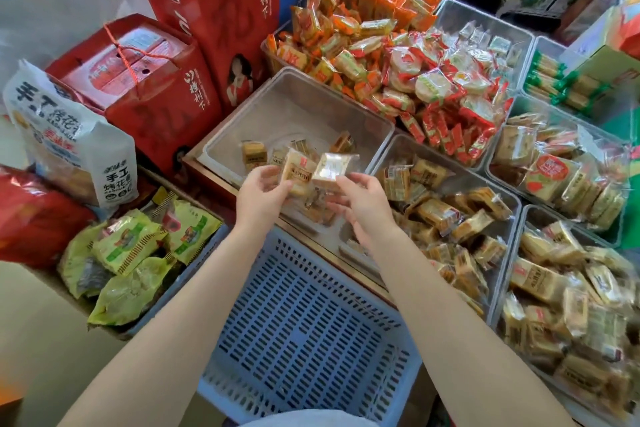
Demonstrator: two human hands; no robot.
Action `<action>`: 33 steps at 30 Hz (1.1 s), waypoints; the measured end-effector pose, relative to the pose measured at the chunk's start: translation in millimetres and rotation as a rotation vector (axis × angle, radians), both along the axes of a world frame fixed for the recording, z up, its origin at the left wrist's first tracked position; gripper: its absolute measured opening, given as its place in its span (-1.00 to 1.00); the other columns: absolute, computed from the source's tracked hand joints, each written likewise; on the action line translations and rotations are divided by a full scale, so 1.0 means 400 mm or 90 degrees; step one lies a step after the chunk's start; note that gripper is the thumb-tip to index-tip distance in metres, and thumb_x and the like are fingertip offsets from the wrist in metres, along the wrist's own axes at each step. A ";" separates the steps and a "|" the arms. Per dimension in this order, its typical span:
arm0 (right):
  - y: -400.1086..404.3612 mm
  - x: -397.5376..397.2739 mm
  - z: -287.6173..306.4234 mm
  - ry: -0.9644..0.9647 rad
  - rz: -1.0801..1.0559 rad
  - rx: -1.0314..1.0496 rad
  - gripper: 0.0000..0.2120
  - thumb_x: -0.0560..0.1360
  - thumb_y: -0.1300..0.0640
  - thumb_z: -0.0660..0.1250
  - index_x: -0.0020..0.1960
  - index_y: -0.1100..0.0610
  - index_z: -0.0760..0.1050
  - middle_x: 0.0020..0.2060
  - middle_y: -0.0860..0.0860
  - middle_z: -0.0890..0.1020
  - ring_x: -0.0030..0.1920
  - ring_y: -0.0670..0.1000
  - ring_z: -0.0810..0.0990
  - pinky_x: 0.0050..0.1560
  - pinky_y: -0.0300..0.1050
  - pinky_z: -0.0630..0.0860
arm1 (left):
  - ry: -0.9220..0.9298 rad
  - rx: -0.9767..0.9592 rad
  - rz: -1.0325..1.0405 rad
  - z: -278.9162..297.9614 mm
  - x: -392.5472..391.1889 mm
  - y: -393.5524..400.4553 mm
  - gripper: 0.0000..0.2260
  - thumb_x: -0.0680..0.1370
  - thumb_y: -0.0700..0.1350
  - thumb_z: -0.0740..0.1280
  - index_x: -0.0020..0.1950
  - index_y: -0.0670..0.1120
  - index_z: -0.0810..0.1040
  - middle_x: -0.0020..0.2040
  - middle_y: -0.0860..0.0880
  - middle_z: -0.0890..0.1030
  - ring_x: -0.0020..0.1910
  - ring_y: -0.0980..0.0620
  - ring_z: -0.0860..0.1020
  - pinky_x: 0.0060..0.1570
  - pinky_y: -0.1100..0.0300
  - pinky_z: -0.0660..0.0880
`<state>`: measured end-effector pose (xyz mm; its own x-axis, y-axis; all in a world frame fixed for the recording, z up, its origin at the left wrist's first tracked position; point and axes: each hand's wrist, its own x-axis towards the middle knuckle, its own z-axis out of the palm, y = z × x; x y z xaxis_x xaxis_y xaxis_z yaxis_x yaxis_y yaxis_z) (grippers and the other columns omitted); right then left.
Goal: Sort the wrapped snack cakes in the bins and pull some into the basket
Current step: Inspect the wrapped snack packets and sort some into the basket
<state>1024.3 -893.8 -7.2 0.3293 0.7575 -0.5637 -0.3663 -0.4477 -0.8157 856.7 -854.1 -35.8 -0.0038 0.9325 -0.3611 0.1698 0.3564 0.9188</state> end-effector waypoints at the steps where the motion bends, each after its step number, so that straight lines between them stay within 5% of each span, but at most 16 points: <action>1: 0.022 0.003 -0.008 0.000 0.001 0.008 -0.68 0.62 0.21 0.36 0.33 0.15 0.37 0.13 0.18 0.62 -0.03 0.08 0.70 -0.01 -0.04 0.68 | 0.034 0.028 -0.013 -0.001 0.009 0.012 -0.61 0.58 -0.15 0.44 0.41 -0.04 0.50 0.26 -0.05 0.61 0.24 0.02 0.59 0.26 0.09 0.54; 5: 0.050 0.035 -0.047 -0.039 0.022 -0.035 -0.67 0.62 0.23 0.35 0.36 0.20 0.41 0.10 0.16 0.63 0.03 0.13 0.72 -0.01 -0.04 0.69 | 0.254 0.115 -0.123 -0.028 0.047 0.029 -0.58 0.63 -0.12 0.36 0.50 -0.12 0.47 0.57 -0.12 0.34 0.56 -0.04 0.27 0.53 0.01 0.24; 12: -0.005 0.184 -0.115 -0.131 -0.125 -0.128 -0.87 0.61 0.27 0.31 0.12 0.10 0.52 0.13 0.14 0.62 0.07 0.08 0.66 0.10 0.02 0.67 | 0.387 0.327 -0.369 -0.097 0.190 -0.014 -0.56 0.66 -0.06 0.32 0.51 -0.16 0.44 0.61 -0.14 0.29 0.63 -0.12 0.15 0.61 -0.07 0.02; 18: 0.006 0.317 -0.147 -0.225 -0.086 -0.143 -0.55 0.61 0.22 0.32 0.48 0.08 0.37 0.39 0.03 0.47 0.35 0.05 0.46 0.26 -0.07 0.43 | 0.600 0.328 -0.548 -0.145 0.270 0.001 -0.36 0.70 0.24 -0.04 0.70 -0.03 -0.11 0.69 0.01 -0.05 0.67 0.02 -0.12 0.59 -0.04 -0.26; 23: 0.070 0.337 -0.186 -0.219 0.002 -0.152 -0.46 0.59 0.16 0.39 0.52 0.10 0.31 0.30 0.02 0.50 0.24 0.03 0.48 0.20 -0.07 0.45 | 0.623 0.345 -0.546 -0.160 0.269 -0.002 -0.30 0.65 0.30 -0.15 0.70 -0.06 -0.09 0.68 -0.02 0.06 0.67 0.01 -0.02 0.60 -0.06 -0.24; 30: 0.030 0.318 -0.204 -0.150 -0.022 -0.158 -0.72 0.58 0.00 0.42 0.19 0.14 0.52 0.01 -0.05 0.64 0.05 -0.03 0.60 -0.06 -0.19 0.49 | 0.601 0.360 -0.528 -0.164 0.269 -0.004 -0.30 0.65 0.30 -0.08 0.69 -0.06 -0.02 0.66 -0.02 0.17 0.66 0.02 0.06 0.62 -0.08 -0.20; 33: -0.036 0.291 -0.228 -0.116 0.016 -0.181 -0.59 0.56 -0.04 0.44 0.32 0.17 0.56 0.10 -0.02 0.68 0.13 -0.01 0.63 0.23 0.00 0.56 | 0.576 0.385 -0.533 -0.158 0.266 -0.007 -0.27 0.62 0.32 -0.02 0.68 -0.07 0.05 0.61 -0.07 0.31 0.63 -0.04 0.17 0.61 -0.15 -0.11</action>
<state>1140.6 -908.2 -98.5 0.4268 0.5875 -0.6875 -0.2116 -0.6742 -0.7076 963.1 -856.8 -99.2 0.6180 0.7827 -0.0741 0.7517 -0.5607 0.3473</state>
